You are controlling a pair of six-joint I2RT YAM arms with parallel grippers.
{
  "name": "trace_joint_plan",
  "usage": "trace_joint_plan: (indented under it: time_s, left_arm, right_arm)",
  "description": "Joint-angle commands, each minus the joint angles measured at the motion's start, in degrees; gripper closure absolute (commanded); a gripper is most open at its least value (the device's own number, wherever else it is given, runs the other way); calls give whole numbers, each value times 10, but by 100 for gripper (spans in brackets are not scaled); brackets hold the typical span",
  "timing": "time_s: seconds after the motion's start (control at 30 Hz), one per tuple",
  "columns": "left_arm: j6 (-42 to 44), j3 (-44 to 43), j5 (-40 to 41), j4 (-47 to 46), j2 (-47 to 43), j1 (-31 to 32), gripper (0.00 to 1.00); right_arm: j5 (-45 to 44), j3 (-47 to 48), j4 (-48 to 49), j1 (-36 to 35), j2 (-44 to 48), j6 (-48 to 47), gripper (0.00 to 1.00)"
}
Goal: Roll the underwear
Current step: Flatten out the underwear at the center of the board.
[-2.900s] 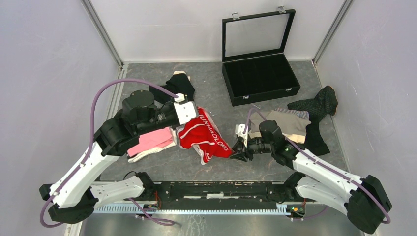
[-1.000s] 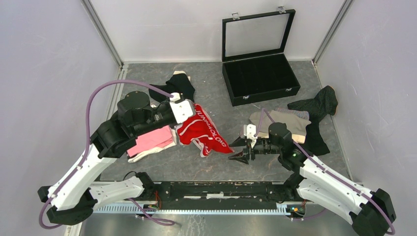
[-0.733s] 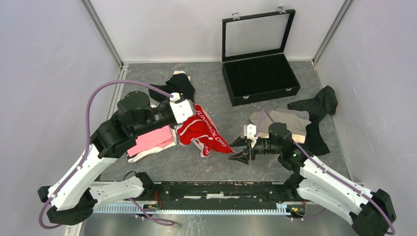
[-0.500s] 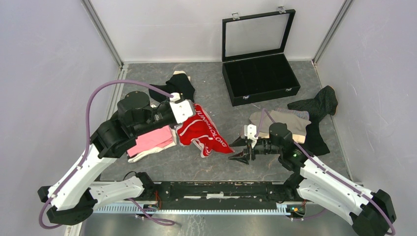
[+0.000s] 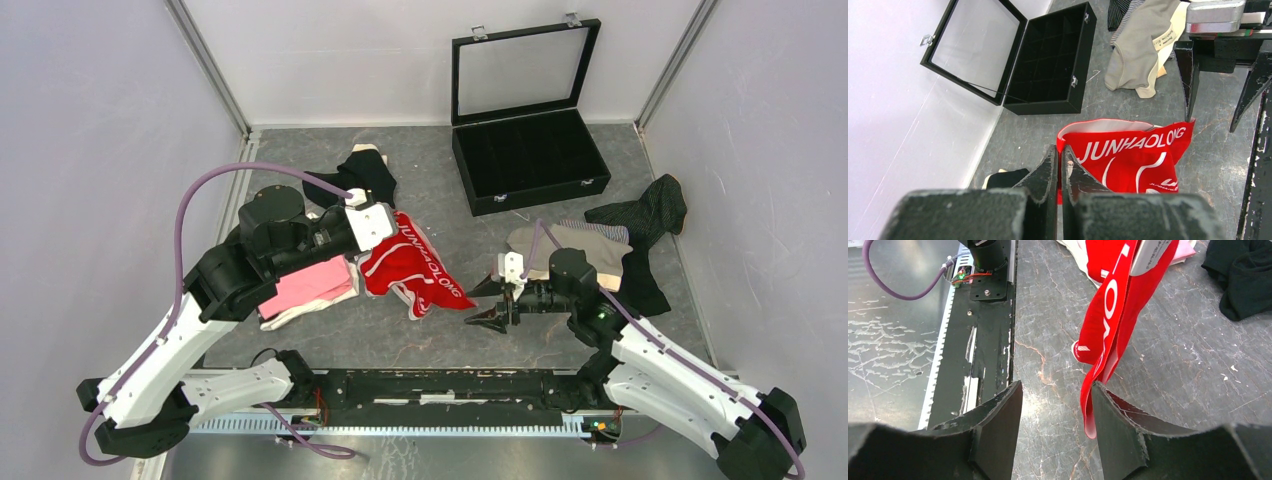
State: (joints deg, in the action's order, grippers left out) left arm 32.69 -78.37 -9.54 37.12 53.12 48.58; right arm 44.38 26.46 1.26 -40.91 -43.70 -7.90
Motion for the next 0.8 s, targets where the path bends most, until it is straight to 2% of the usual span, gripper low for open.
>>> trace_joint_plan:
  time_s: [0.0, 0.2, 0.53, 0.77]
  left_arm:
    - [2, -1, -2, -29, -5, -1, 98]
    - [2, -1, 0, -29, -6, -1, 98]
    - [2, -2, -1, -29, -6, -1, 98]
    - [2, -2, 5, -29, -6, -1, 98]
  right_arm:
    - [14, 24, 8, -5, 4, -1, 41]
    - [10, 13, 10, -5, -17, -1, 41]
    - [-47, 11, 6, -5, -65, 1, 41]
    - [-63, 10, -5, -7, -102, 0, 47]
